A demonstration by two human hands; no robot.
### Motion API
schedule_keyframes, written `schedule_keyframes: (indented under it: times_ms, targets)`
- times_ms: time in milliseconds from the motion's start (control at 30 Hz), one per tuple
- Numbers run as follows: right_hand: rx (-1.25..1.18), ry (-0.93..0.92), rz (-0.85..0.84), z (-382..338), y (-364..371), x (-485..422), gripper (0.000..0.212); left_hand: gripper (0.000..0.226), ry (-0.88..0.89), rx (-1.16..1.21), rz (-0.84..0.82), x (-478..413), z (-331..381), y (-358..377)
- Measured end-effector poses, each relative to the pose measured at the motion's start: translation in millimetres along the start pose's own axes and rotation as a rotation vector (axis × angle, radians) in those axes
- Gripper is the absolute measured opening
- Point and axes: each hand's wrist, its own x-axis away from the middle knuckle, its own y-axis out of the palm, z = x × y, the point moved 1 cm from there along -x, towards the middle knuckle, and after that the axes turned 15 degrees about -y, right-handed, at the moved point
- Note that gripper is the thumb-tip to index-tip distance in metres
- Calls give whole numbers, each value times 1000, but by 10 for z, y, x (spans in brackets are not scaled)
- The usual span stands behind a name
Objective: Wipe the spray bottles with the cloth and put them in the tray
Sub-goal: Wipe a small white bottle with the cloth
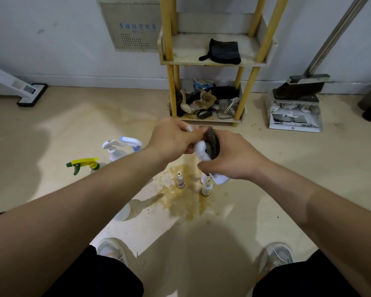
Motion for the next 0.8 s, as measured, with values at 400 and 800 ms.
schedule_keyframes:
  times_ms: [400,800]
  targets:
    - [-532,104,-21,62,-158,-2,29,10,-49,108,-229,-13,107,-96]
    - [-516,58,-2,52,-81,14,26,17,-78,94,-177,-11,114,-77]
